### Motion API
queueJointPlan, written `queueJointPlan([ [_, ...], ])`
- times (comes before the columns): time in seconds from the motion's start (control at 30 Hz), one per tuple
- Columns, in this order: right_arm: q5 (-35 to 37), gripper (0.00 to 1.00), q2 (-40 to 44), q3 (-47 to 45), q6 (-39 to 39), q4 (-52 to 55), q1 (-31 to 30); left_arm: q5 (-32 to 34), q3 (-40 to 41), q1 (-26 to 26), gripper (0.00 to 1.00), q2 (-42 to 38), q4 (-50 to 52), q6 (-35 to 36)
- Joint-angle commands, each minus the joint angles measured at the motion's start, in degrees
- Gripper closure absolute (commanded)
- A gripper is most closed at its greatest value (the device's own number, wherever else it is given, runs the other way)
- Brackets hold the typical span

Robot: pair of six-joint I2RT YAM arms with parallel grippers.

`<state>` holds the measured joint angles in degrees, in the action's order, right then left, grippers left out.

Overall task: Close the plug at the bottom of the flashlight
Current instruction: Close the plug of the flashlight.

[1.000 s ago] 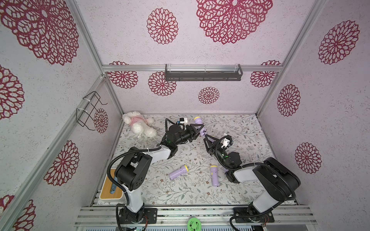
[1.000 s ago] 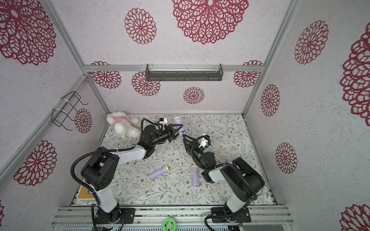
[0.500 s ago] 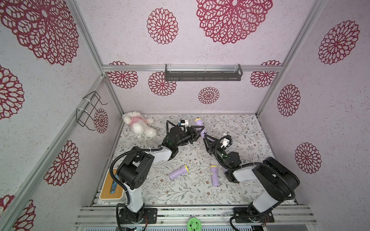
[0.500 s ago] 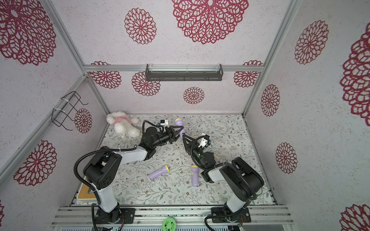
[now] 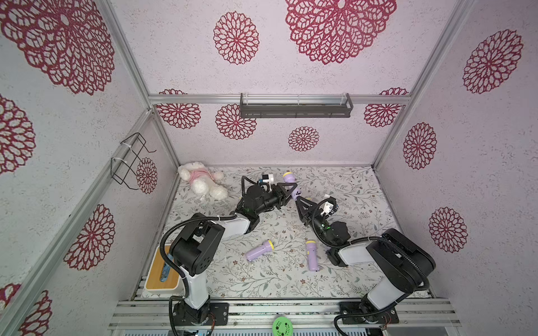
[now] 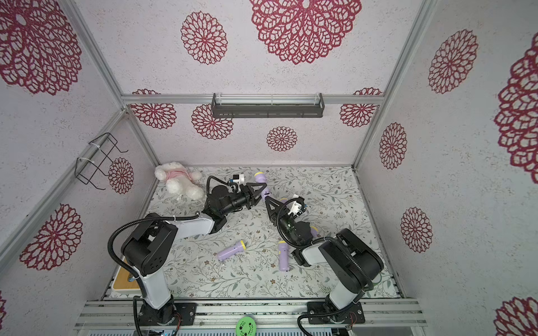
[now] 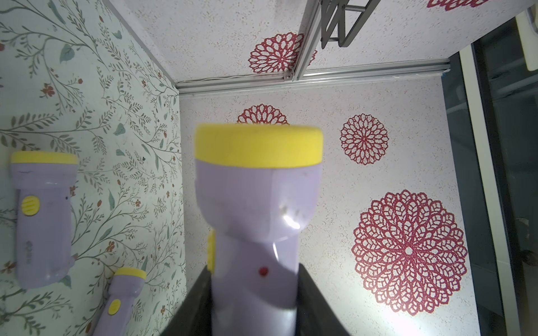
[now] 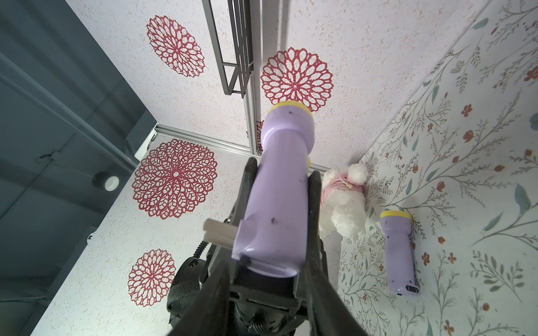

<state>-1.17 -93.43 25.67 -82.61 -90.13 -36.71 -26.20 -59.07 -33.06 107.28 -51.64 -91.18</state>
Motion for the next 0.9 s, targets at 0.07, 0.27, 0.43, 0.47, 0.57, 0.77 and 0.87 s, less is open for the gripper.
queueJointPlan([
  [0.07,2.7,0.57,0.8,-0.6,0.3,-6.6,-0.3,0.0,0.5,-0.6,1.0,0.3,-4.5,-1.4],
  [0.27,2.4,0.57,0.4,0.2,-0.1,-6.6,-0.2,0.0,0.6,-0.7,1.0,0.3,-5.0,-1.7],
  [0.43,2.7,0.57,0.7,0.5,0.5,-6.6,-0.3,-0.1,0.6,-0.9,1.0,0.4,-5.4,-1.7],
  [0.47,2.7,0.58,0.7,0.6,0.5,-6.6,-0.2,-0.1,0.7,-0.9,1.0,0.5,-5.5,-1.8],
  [0.57,2.6,0.6,0.3,0.7,0.4,-6.6,-0.3,-0.1,0.9,-1.0,1.0,0.8,-6.4,-2.2],
  [0.77,2.8,0.6,0.6,0.8,0.8,-6.6,-0.3,0.0,1.0,-1.1,1.0,0.9,-7.1,-2.5],
  [0.87,2.7,0.59,1.1,1.1,1.2,-6.6,-0.3,0.1,1.2,-1.1,1.0,0.8,-7.2,-2.5],
])
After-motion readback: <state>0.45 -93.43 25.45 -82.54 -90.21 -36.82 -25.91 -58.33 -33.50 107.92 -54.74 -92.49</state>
